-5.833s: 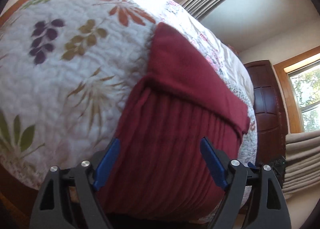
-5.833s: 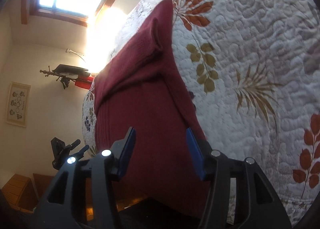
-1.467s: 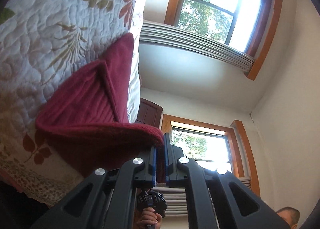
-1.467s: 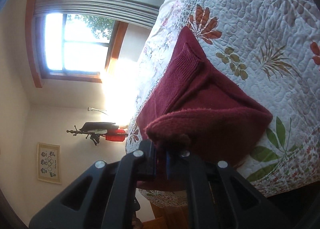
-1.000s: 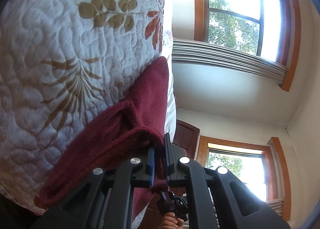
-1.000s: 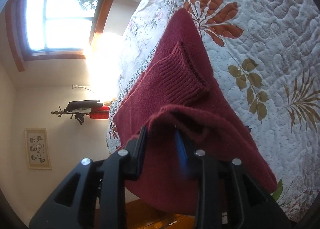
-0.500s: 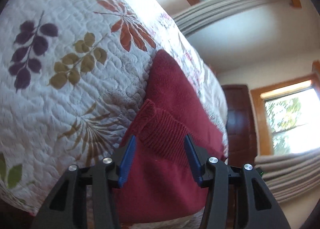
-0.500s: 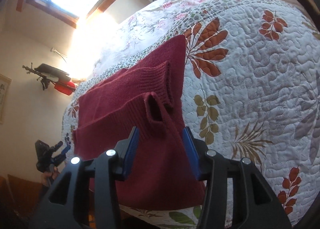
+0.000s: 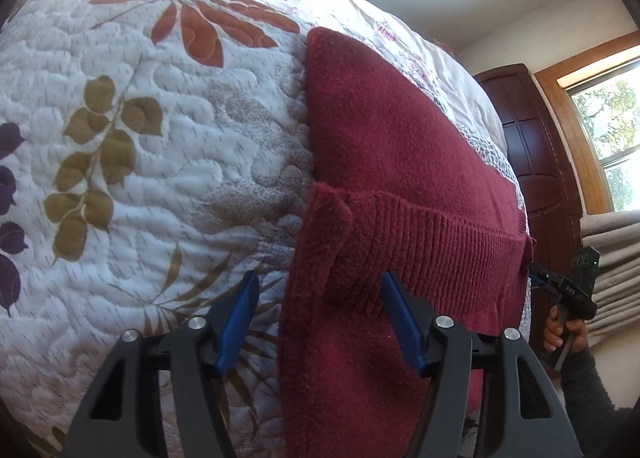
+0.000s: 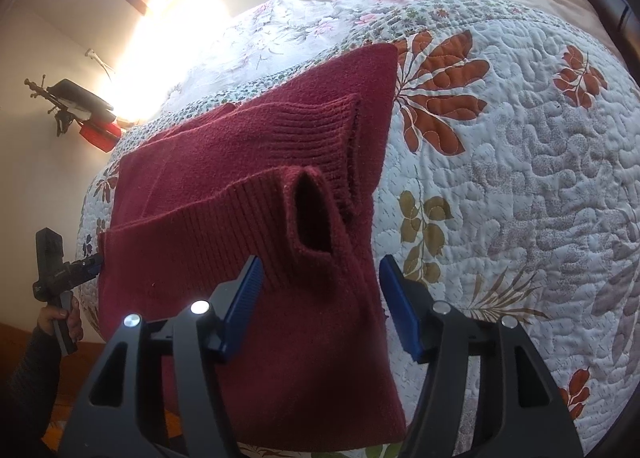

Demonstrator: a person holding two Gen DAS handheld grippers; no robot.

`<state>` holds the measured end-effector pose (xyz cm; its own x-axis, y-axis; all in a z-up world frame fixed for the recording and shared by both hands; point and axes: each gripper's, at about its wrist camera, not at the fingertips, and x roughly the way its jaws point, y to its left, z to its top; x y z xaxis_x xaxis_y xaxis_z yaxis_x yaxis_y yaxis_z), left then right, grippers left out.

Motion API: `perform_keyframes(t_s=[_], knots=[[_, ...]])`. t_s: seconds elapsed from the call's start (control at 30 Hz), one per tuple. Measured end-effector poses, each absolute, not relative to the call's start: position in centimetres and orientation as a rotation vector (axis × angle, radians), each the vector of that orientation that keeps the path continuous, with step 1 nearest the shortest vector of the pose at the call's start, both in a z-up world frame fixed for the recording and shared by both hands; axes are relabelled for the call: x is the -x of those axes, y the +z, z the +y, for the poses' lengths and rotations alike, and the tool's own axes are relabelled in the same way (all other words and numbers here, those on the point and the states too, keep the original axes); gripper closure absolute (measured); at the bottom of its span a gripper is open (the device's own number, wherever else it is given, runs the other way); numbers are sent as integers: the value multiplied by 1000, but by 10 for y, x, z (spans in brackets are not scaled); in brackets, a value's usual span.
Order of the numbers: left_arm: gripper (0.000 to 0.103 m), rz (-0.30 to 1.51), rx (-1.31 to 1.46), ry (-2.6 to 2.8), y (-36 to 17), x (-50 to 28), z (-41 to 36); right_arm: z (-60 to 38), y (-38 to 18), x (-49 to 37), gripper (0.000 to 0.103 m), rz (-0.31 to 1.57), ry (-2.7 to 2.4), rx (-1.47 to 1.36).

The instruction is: Fold small clothes

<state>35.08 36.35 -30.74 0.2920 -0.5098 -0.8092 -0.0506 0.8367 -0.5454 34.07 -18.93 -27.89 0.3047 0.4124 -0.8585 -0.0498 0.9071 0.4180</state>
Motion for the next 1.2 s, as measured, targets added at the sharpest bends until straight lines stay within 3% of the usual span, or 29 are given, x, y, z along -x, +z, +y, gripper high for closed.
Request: perform_keyframes(t_s=[0.07, 0.13, 0.17, 0.23, 0.27, 0.9, 1.2], knots=[[42, 1257, 531, -350, -307, -348, 364, -187, -279, -344, 42, 1232, 318, -336], [61, 1258, 506, -376, -307, -345, 365, -185, -280, -345, 49, 1239, 332, -338], [74, 1262, 495, -377, -307, -344, 363, -184, -278, -345, 56, 1243, 336, -333], [85, 1250, 485, -375, -304, -345, 363, -182, -276, -346, 89, 1247, 326, -307], [94, 1244, 483, -371, -302, -345, 362, -182, -274, -346, 92, 1243, 326, -301], [97, 1011, 452, -369, -225, -314, 373, -194, -214, -319, 96, 1125, 292, -349], [97, 876, 462, -422, -165, -351, 366, -198, -158, -340, 96, 1005, 306, -357]])
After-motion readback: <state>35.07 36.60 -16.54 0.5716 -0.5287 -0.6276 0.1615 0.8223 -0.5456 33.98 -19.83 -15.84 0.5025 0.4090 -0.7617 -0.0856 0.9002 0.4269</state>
